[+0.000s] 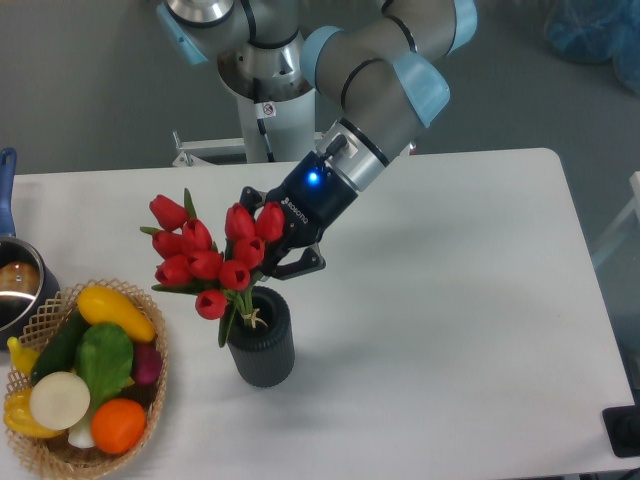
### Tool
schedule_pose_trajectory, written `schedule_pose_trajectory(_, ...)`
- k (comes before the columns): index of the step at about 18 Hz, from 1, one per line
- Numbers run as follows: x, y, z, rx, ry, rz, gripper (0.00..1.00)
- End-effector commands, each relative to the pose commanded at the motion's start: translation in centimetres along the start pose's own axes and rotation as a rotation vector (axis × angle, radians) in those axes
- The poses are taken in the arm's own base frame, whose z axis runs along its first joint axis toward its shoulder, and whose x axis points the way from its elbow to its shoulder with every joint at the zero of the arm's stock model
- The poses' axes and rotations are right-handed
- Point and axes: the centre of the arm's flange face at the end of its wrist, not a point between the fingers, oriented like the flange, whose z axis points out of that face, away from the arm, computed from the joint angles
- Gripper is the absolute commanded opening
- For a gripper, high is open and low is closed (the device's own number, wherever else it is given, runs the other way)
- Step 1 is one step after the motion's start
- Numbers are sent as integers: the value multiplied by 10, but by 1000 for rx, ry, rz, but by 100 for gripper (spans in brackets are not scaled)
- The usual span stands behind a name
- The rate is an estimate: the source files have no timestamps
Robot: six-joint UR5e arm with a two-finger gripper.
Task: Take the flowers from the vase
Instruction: 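Lift the gripped tulips straight up out of the black vase, then carry the tulip bouquet away from the vase and hold it raised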
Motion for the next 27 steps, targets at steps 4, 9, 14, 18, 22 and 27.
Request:
schedule_pose_trajectory(4,4,-12,-7,4,-12,-20,30)
schedule_pose_trajectory(9,11,-42,-22,17,-39,-42,30)
schedule_pose_trajectory(14,13,-59,-37,58,-48,-52,30)
schedule_pose_trajectory(18,14,-75,-47,66,-67,-65,30)
schedule_pose_trajectory(22,15,-78,-58,69,-87,-60,30)
schedule_pose_trajectory(27,12,-82,-70,72,-110,-81,29)
